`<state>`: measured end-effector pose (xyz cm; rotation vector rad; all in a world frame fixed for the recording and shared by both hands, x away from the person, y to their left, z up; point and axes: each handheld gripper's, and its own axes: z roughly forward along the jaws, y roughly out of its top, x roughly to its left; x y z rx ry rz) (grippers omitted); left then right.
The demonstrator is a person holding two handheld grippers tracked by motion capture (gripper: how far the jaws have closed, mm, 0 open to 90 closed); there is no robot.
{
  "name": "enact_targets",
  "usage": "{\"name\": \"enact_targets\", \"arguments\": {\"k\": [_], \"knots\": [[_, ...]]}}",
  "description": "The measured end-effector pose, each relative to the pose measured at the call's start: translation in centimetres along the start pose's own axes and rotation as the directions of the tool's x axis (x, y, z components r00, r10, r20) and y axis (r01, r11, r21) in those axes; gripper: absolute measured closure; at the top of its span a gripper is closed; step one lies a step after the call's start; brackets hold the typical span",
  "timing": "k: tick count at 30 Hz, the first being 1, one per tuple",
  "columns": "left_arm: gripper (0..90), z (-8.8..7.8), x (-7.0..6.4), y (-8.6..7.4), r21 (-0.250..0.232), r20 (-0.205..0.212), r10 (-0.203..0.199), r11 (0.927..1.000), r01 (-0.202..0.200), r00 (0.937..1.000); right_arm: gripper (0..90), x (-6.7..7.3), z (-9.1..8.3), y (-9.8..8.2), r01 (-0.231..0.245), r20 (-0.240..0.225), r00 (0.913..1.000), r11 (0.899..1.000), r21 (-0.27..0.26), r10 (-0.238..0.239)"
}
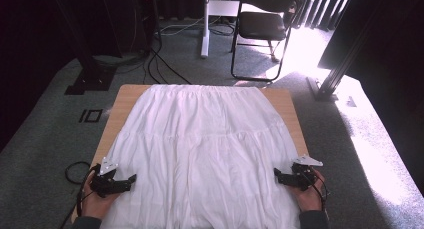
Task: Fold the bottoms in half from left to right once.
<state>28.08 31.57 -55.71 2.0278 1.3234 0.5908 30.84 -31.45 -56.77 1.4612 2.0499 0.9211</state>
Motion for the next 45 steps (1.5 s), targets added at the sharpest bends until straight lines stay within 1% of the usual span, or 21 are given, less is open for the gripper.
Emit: {"name": "enact_targets", "arguments": {"k": [3, 5, 6, 7, 8, 9, 11, 13, 16, 17, 22, 23, 27, 29, 36, 38, 39, 40, 41, 42, 45], "knots": [[14.7, 0.0, -0.1, 0.1, -0.002, -0.013, -0.011, 0.9999, 0.011, 0.9998, 12.4, 0.0, 0.0, 0.0, 0.0, 0.0, 1.0, 1.0, 0.0, 0.0], [24.4, -0.1, -0.1, 0.0, -0.011, -0.019, -0.022, 0.9997, 0.022, 0.9996, 12.4, 0.0, 0.0, 0.0, 0.0, 0.0, 1.0, 1.0, 0.0, 0.0], [24.4, -0.4, 0.0, 0.0, -0.018, -0.017, -0.029, 0.9994, 0.028, 0.9994, 12.4, 0.0, 0.0, 0.0, 0.0, 0.0, 1.0, 1.0, 0.0, 0.0], [35.7, -0.6, 0.1, 0.0, -0.023, -0.006, -0.036, 0.9991, 0.036, 0.9993, 12.5, 0.0, 0.0, 0.0, 0.001, 0.0, 1.0, 1.0, 0.0, -0.001], [36.2, -0.6, 0.1, 0.0, -0.023, -0.006, -0.036, 0.9991, 0.036, 0.9993, 12.5, 0.0, 0.0, 0.0, 0.001, 0.0, 1.0, 1.0, 0.0, -0.001], [35.5, -1.2, 0.4, 0.0, -0.054, -0.01, -0.062, 0.9966, 0.062, 0.998, 12.5, 0.0, 0.0, 0.0, 0.0, 0.0, 1.0, 1.0, 0.0, 0.0], [35.4, -2.0, 0.5, 0.0, -0.079, -0.024, -0.066, 0.9948, 0.064, 0.9975, 12.5, 0.0, 0.0, 0.0, 0.0, 0.0, 1.0, 1.0, 0.0, 0.0], [35.2, -2.9, 0.8, 0.1, -0.082, -0.067, -0.069, 0.9946, 0.064, 0.9953, 12.8, 0.0, 0.0, 0.0, 0.0, 0.0, 1.0, 1.0, 0.0, 0.0], [32.7, -3.4, 1.1, -0.1, -0.078, -0.08, -0.086, 0.9938, 0.08, 0.9931, 13.2, 0.0, 0.0, 0.0, 0.001, -0.001, 1.0, 1.0, -0.001, -0.001], [32.7, -3.6, 1.3, -0.3, -0.074, -0.099, -0.097, 0.9931, 0.09, 0.9903, 13.3, 0.0, 0.0, 0.0, 0.001, 0.0, 1.0, 1.0, -0.001, -0.001], [23.1, -4.2, 1.9, -1.6, -0.039, -0.139, -0.115, 0.9932, 0.11, 0.9836, 13.3, 0.0, 0.0, 0.0, 0.001, 0.0, 1.0, 1.0, -0.002, -0.001], [19.6, -4.4, 2.3, -2.2, -0.024, -0.156, -0.125, 0.9922, 0.122, 0.9798, 13.3, 0.0, 0.0, 0.0, 0.001, 0.0, 1.0, 1.0, -0.001, -0.001], [17.6, -4.5, 2.8, -3.1, -0.015, -0.139, -0.157, 0.9875, 0.157, 0.9776, 13.3, 0.0, 0.0, 0.0, 0.001, 0.0, 1.0, 1.0, -0.002, -0.001], [15.8, -4.1, 3.1, -3.6, 0.021, -0.13, -0.162, 0.9858, 0.166, 0.9781, 13.3, 0.0, 0.0, 0.0, 0.001, 0.0, 1.0, 1.0, -0.002, -0.001], [16.2, -3.8, 2.3, -3.2, 0.029, -0.114, -0.123, 0.9915, 0.127, 0.9859, 13.5, 0.0, 0.0, 0.0, 0.001, 0.0, 1.0, 1.0, -0.002, -0.001], [24.0, -4.0, 2.2, -3.0, 0.032, -0.104, -0.116, 0.9923, 0.12, 0.9878, 13.8, 0.1, -0.1, 0.0, 0.0, 0.0, 1.0, 1.0, -0.002, 0.0], [36.1, -4.1, 2.3, -2.9, 0.031, -0.092, -0.108, 0.9933, 0.111, 0.9899, 13.9, 0.1, -0.1, 0.0, 0.0, 0.0, 1.0, 1.0, -0.002, 0.0], [52.7, -4.1, 2.3, -2.9, 0.031, -0.092, -0.108, 0.9933, 0.111, 0.9899, 13.9, 0.1, -0.1, 0.0, 0.0, 0.0, 1.0, 1.0, -0.002, 0.0], [52.7, -4.3, 2.4, -2.7, 0.037, -0.068, -0.103, 0.9937, 0.106, 0.9923, 13.9, 0.1, -0.1, 0.0, 0.0, 0.0, 1.0, 1.0, -0.002, 0.0], [79.8, -4.3, 2.4, -2.6, 0.042, -0.067, -0.092, 0.9946, 0.095, 0.9935, 14.0, 0.1, -0.1, -0.1, -0.001, 0.0, 1.0, 1.0, -0.002, 0.001], [87.7, -4.2, 2.1, -2.3, 0.067, -0.144, -0.045, 0.9962, 0.055, 0.9886, 14.2, 0.1, -0.1, -0.1, -0.003, 0.001, 1.0, 1.0, -0.003, 0.003]]}}
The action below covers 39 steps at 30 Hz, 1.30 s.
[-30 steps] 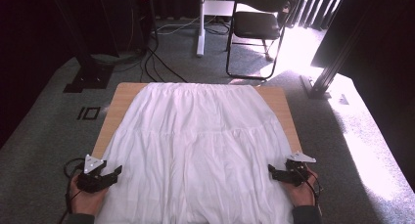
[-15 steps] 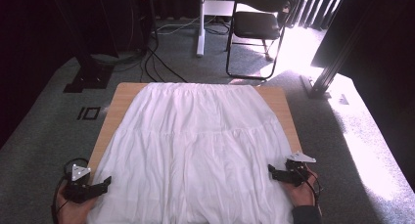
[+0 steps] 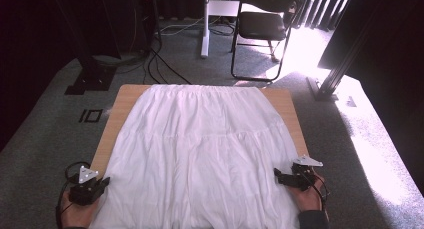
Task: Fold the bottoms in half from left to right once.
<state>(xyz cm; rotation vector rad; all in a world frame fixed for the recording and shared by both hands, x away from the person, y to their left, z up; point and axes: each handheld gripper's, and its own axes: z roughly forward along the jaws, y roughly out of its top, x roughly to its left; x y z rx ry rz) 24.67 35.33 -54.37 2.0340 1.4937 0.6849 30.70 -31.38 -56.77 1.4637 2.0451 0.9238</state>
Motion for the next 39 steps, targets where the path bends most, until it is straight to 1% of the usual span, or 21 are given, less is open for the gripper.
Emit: {"name": "enact_targets", "arguments": {"k": [1, 3, 5, 7, 10, 12, 14, 17, 20, 22, 24, 25, 27, 28, 29, 30, 31, 34, 36, 38, 39], "knots": [[88.1, 0.0, 0.1, 0.1, 0.007, -0.018, 0.005, 1.0, -0.005, 0.9998, 14.3, 0.0, 0.0, 0.0, -0.001, 0.0, 1.0, 1.0, 0.0, 0.001], [88.4, -0.1, 0.7, 0.1, 0.01, -0.039, -0.002, 0.9999, 0.003, 0.9992, 14.4, 0.0, 0.0, 0.0, -0.002, 0.001, 1.0, 1.0, -0.001, 0.002], [88.5, -0.4, 1.6, 0.0, 0.001, -0.067, -0.028, 0.9996, 0.028, 0.9973, 14.6, 0.1, 0.0, 0.0, -0.003, 0.003, 1.0, 1.0, -0.002, 0.003], [88.7, -1.0, 2.7, -0.1, -0.023, -0.097, -0.06, 0.998, 0.058, 0.9935, 14.6, 0.2, -0.1, -0.1, -0.002, 0.004, 1.0, 1.0, -0.002, 0.002], [88.9, -2.0, 4.3, 0.0, -0.047, -0.146, -0.095, 0.9949, 0.089, 0.9848, 14.6, 0.4, -0.2, -0.2, -0.004, 0.004, 1.0, 1.0, -0.002, 0.004], [89.0, -2.8, 4.9, 0.2, -0.068, -0.148, -0.114, 0.9922, 0.104, 0.9824, 14.6, 0.6, -0.2, -0.2, -0.002, 0.004, 1.0, 1.0, -0.002, 0.002], [89.0, -3.6, 4.7, 0.8, -0.103, -0.108, -0.118, 0.9889, 0.107, 0.9872, 14.6, 0.7, -0.2, -0.2, 0.0, 0.003, 1.0, 1.0, -0.003, 0.0], [89.0, -4.6, 3.6, 2.2, -0.153, -0.056, -0.09, 0.9849, 0.081, 0.9943, 14.6, 0.8, -0.3, -0.2, -0.004, 0.003, 1.0, 1.0, -0.001, 0.004], [88.9, -5.6, 2.2, 3.9, -0.204, 0.008, -0.053, 0.9775, 0.053, 0.9986, 14.6, 0.8, -0.3, -0.2, -0.004, 0.003, 1.0, 1.0, -0.001, 0.004], [88.9, -6.3, 1.0, 5.2, -0.241, 0.061, -0.016, 0.97, 0.03, 0.998, 14.6, 0.8, -0.3, -0.2, -0.004, 0.003, 1.0, 1.0, -0.001, 0.004], [88.9, -7.0, -0.4, 6.6, -0.28, 0.118, 0.031, 0.9599, 0.004, 0.9925, 14.6, 0.8, -0.3, -0.2, -0.004, 0.003, 1.0, 1.0, -0.001, 0.004], [88.8, -7.2, -1.1, 7.3, -0.299, 0.15, 0.054, 0.9543, -0.007, 0.9872, 14.6, 0.8, -0.3, -0.2, -0.005, 0.003, 1.0, 1.0, -0.001, 0.005], [88.8, -7.5, -2.5, 8.8, -0.33, 0.211, 0.096, 0.9436, -0.022, 0.9728, 14.6, 0.8, -0.3, -0.2, -0.005, 0.003, 1.0, 1.0, -0.001, 0.005], [88.8, -7.5, -3.2, 9.5, -0.345, 0.237, 0.119, 0.9382, -0.031, 0.9641, 14.6, 0.8, -0.3, -0.2, -0.005, 0.003, 1.0, 1.0, -0.001, 0.005], [88.8, -7.4, -4.0, 10.2, -0.359, 0.274, 0.139, 0.9328, -0.033, 0.9517, 14.6, 0.8, -0.3, -0.2, -0.005, 0.003, 1.0, 1.0, -0.001, 0.005], [88.8, -7.3, -4.7, 10.9, -0.37, 0.311, 0.159, 0.9283, -0.035, 0.937, 14.6, 0.8, -0.3, -0.2, -0.005, 0.003, 1.0, 1.0, -0.001, 0.005], [88.8, -7.2, -5.4, 11.5, -0.378, 0.335, 0.181, 0.9248, -0.044, 0.9247, 14.6, 0.8, -0.3, -0.2, -0.005, 0.004, 1.0, 1.0, 0.0, 0.005], [88.8, -6.6, -8.1, 13.5, -0.399, 0.375, 0.252, 0.9126, -0.09, 0.8919, 20.7, 0.8, -0.4, -0.3, -0.006, 0.003, 1.0, 1.0, -0.012, 0.006], [88.8, -6.2, -9.9, 14.8, -0.412, 0.396, 0.299, 0.9027, -0.123, 0.8679, 21.1, 0.8, -0.4, -0.3, -0.009, 0.005, 0.9999, 1.0, -0.013, 0.009], [88.8, -5.8, -12.0, 16.3, -0.43, 0.405, 0.353, 0.8876, -0.166, 0.8436, 21.5, 0.8, -0.4, -0.3, -0.008, 0.005, 0.9999, 1.0, -0.015, 0.009], [88.8, -5.6, -13.2, 17.1, -0.438, 0.41, 0.38, 0.8793, -0.186, 0.8293, 21.7, 0.8, -0.4, -0.3, -0.009, 0.005, 0.9999, 1.0, -0.015, 0.009]]}}
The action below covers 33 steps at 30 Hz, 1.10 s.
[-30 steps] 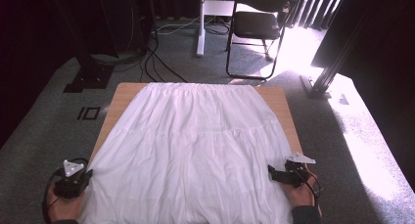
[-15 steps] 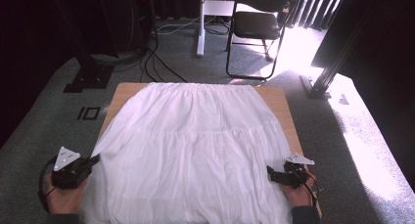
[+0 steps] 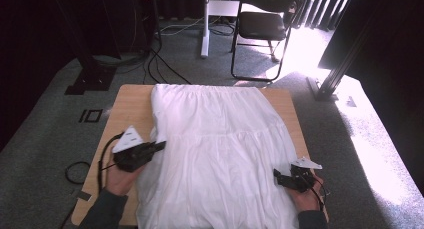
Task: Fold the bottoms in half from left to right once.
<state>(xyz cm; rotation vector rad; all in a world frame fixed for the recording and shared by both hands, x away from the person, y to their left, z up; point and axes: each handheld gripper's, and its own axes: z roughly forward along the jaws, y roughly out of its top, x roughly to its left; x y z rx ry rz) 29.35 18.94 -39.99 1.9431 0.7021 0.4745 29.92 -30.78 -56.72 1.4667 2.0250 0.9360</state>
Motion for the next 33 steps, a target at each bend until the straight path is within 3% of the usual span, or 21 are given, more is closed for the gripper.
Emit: {"name": "enact_targets", "arguments": {"k": [2, 5, 8, 10, 12, 13, 14, 16, 20, 21, 23, 27, 31, 33], "knots": [[88.8, 2.0, -1.3, 1.7, -0.006, 0.048, 0.046, 0.999, -0.045, 0.9978, 21.8, 0.0, 0.0, 0.0, 0.001, 0.0, 1.0, 1.0, 0.0, -0.001], [88.8, 5.1, -3.5, 4.1, -0.022, 0.129, 0.118, 0.993, -0.116, 0.9846, 21.8, 0.0, 0.0, 0.0, 0.0, 0.0, 1.0, 1.0, 0.001, 0.0], [88.8, 8.4, -5.7, 6.2, -0.067, 0.244, 0.137, 0.99, -0.124, 0.9601, 21.8, 0.0, 0.0, 0.0, 0.001, 0.0, 1.0, 1.0, 0.0, -0.001], [88.9, 10.6, -7.2, 7.2, -0.091, 0.322, 0.141, 0.9889, -0.118, 0.936, 21.8, 0.0, 0.0, 0.0, 0.001, 0.0, 1.0, 1.0, 0.0, -0.001], [88.9, 12.9, -8.8, 7.7, -0.09, 0.395, 0.139, 0.9896, -0.112, 0.9082, 21.8, 0.0, 0.0, 0.0, 0.001, 0.0, 1.0, 1.0, 0.0, -0.001], [88.9, 14.0, -9.6, 7.8, -0.079, 0.413, 0.146, 0.9891, -0.124, 0.899, 21.8, 0.0, 0.0, 0.0, 0.001, 0.0, 1.0, 1.0, 0.0, -0.001], [88.8, 15.2, -10.3, 7.7, -0.056, 0.425, 0.151, 0.9885, -0.141, 0.8924, 21.8, 0.0, 0.0, 0.0, 0.0, 0.0, 1.0, 1.0, 0.0, 0.0], [88.8, 17.6, -11.2, 7.1, -0.005, 0.438, 0.133, 0.9893, -0.145, 0.8893, 22.0, 0.0, 0.0, 0.0, 0.0, 0.0, 1.0, 1.0, 0.0, 0.0], [84.6, 21.3, -11.6, 5.0, 0.091, 0.443, 0.091, 0.9852, -0.145, 0.8921, 26.5, 0.0, -0.1, 0.0, -0.009, 0.007, 0.9999, 1.0, -0.005, 0.009], [75.2, 21.8, -11.5, 4.5, 0.115, 0.438, 0.079, 0.9829, -0.144, 0.8956, 31.0, 0.0, -0.2, -0.1, -0.012, 0.012, 0.9999, 1.0, -0.006, 0.012], [60.4, 21.9, -11.1, 3.9, 0.137, 0.411, 0.07, 0.981, -0.137, 0.9089, 37.1, -0.1, -0.5, 0.0, -0.017, 0.028, 0.9995, 1.0, 0.002, 0.017], [49.4, 19.8, -9.0, 3.2, 0.129, 0.339, 0.061, 0.9856, -0.11, 0.9389, 43.9, 0.4, -1.9, 0.8, -0.02, 0.043, 0.9988, 0.999, -0.042, 0.021], [46.5, 16.1, -6.4, 2.1, 0.127, 0.247, 0.057, 0.9877, -0.09, 0.9673, 48.0, 1.7, -3.5, 2.5, -0.019, 0.016, 0.9996, 0.994, -0.111, 0.021], [46.5, 14.3, -5.1, 1.0, 0.135, 0.181, 0.053, 0.9878, -0.078, 0.982, 49.1, 2.3, -4.0, 3.5, -0.026, -0.016, 0.9996, 0.99, -0.14, 0.024]]}}
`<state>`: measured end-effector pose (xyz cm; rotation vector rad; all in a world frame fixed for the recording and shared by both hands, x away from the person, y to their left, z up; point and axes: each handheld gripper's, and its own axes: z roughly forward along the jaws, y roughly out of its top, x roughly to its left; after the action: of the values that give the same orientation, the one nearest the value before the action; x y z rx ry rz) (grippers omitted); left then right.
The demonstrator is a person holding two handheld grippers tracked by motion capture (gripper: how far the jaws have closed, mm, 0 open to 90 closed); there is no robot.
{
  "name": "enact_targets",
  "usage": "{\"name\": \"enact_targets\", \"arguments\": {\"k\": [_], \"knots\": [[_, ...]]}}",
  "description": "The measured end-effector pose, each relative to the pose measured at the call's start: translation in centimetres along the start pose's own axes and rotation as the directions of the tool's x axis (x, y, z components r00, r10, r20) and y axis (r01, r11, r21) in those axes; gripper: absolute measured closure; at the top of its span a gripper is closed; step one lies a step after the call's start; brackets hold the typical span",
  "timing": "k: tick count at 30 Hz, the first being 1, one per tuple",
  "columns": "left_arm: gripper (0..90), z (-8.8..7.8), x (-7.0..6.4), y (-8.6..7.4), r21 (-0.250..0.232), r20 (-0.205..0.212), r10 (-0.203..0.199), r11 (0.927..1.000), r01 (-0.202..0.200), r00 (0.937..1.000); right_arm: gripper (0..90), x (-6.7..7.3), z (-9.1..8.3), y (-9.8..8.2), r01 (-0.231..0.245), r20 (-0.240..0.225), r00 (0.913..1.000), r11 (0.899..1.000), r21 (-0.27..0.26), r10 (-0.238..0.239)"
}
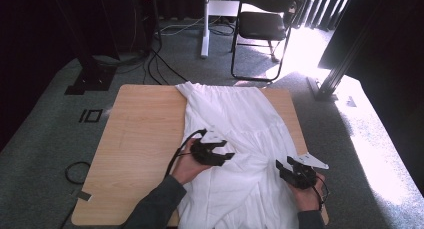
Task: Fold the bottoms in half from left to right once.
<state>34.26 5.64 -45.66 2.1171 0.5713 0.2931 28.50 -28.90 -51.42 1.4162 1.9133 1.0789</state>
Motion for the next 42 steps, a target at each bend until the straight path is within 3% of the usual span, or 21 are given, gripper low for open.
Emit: {"name": "enact_targets", "arguments": {"k": [3, 5, 8, 10, 13, 15, 18, 20, 21, 22, 24, 26, 27, 28, 29, 30, 33, 36, 38, 40, 42], "knots": [[45.2, -2.3, 1.3, -2.7, 0.015, -0.081, -0.047, 0.9987, 0.048, 0.9956, 49.4, 0.9, 0.0, 1.8, -0.002, -0.06, 0.9982, 1.0, -0.027, 0.001], [44.3, -3.5, 2.0, -4.8, 0.03, -0.142, -0.086, 0.9954, 0.091, 0.9861, 49.7, 1.6, 0.4, 2.9, 0.005, -0.084, 0.9964, 1.0, -0.022, -0.007], [43.3, -4.9, 3.4, -8.0, 0.031, -0.168, -0.188, 0.9801, 0.196, 0.9676, 50.4, 2.5, 1.5, 4.1, 0.026, -0.108, 0.9938, 1.0, 0.006, -0.025], [42.7, -5.4, 3.9, -10.0, 0.042, -0.185, -0.232, 0.9691, 0.243, 0.955, 53.1, 3.0, 2.7, 4.3, 0.045, -0.115, 0.9926, 0.998, 0.045, -0.04], [41.5, -5.6, 4.1, -12.3, 0.077, -0.193, -0.266, 0.9555, 0.285, 0.9444, 55.5, 3.3, 4.2, 4.1, 0.06, -0.114, 0.9924, 0.992, 0.113, -0.047], [40.1, -5.6, 3.9, -13.3, 0.088, -0.169, -0.292, 0.9468, 0.31, 0.9413, 53.6, 3.3, 4.8, 3.7, 0.056, -0.117, 0.9924, 0.988, 0.141, -0.039], [38.1, -5.1, 3.5, -14.0, 0.11, -0.147, -0.308, 0.9393, 0.325, 0.94, 51.0, 3.5, 5.0, 3.2, 0.053, -0.139, 0.9899, 0.984, 0.172, -0.03], [37.3, -4.3, 3.2, -14.2, 0.142, -0.144, -0.302, 0.9361, 0.322, 0.9424, 50.4, 3.8, 5.1, 3.0, 0.066, -0.138, 0.9896, 0.979, 0.193, -0.04], [36.7, -4.1, 3.0, -14.3, 0.125, -0.128, -0.303, 0.9398, 0.318, 0.9444, 50.5, 3.9, 5.1, 2.9, 0.072, -0.141, 0.9891, 0.976, 0.204, -0.043], [36.7, -4.0, 2.9, -14.2, 0.116, -0.099, -0.319, 0.9369, 0.33, 0.9424, 52.0, 3.9, 5.1, 2.9, 0.075, -0.144, 0.9886, 0.975, 0.209, -0.045], [37.3, -3.6, 2.6, -14.2, 0.104, -0.029, -0.348, 0.9312, 0.349, 0.937, 64.4, 4.0, 5.1, 2.8, 0.075, -0.152, 0.9876, 0.973, 0.218, -0.042], [46.4, -3.1, 2.3, -14.2, 0.116, 0.05, -0.362, 0.9279, 0.354, 0.9309, 81.6, 4.2, 4.9, 2.8, 0.09, -0.159, 0.9857, 0.972, 0.218, -0.056], [58.3, -2.9, 2.3, -14.2, 0.128, 0.068, -0.359, 0.9283, 0.349, 0.9308, 85.9, 4.3, 4.8, 2.9, 0.093, -0.163, 0.9848, 0.973, 0.212, -0.059], [72.8, -2.8, 2.2, -14.2, 0.138, 0.061, -0.343, 0.933, 0.332, 0.9374, 87.0, 4.4, 4.6, 3.1, 0.099, -0.168, 0.9837, 0.974, 0.206, -0.064], [81.6, -2.8, 2.2, -14.1, 0.146, 0.05, -0.336, 0.934, 0.326, 0.9404, 87.3, 4.6, 4.3, 3.3, 0.105, -0.173, 0.9824, 0.975, 0.194, -0.071], [85.5, -3.0, 2.4, -14.1, 0.154, 0.041, -0.332, 0.9341, 0.322, 0.9424, 87.3, 4.8, 4.0, 3.6, 0.117, -0.173, 0.9812, 0.977, 0.181, -0.085], [88.4, -4.7, 2.9, -13.7, 0.112, -0.004, -0.304, 0.9464, 0.303, 0.9526, 87.3, 5.3, 3.0, 4.4, 0.136, -0.173, 0.9787, 0.981, 0.14, -0.111], [88.6, -7.3, 3.8, -13.4, 0.072, -0.111, -0.258, 0.9612, 0.266, 0.9598, 87.2, 5.7, 2.2, 5.0, 0.152, -0.172, 0.9761, 0.983, 0.103, -0.133], [88.9, -9.0, 4.2, -13.4, 0.049, -0.199, -0.219, 0.9712, 0.233, 0.9552, 87.2, 6.0, 2.0, 5.2, 0.157, -0.177, 0.9743, 0.983, 0.093, -0.139], [89.0, -10.7, 4.7, -13.5, 0.015, -0.264, -0.213, 0.9742, 0.225, 0.9406, 87.2, 6.4, 2.0, 5.1, 0.17, -0.192, 0.9692, 0.983, 0.07, -0.154], [89.0, -12.3, 5.1, -13.5, -0.017, -0.304, -0.22, 0.9741, 0.225, 0.927, 87.2, 6.9, 2.0, 5.0, 0.18, -0.203, 0.9652, 0.982, 0.054, -0.165]]}}
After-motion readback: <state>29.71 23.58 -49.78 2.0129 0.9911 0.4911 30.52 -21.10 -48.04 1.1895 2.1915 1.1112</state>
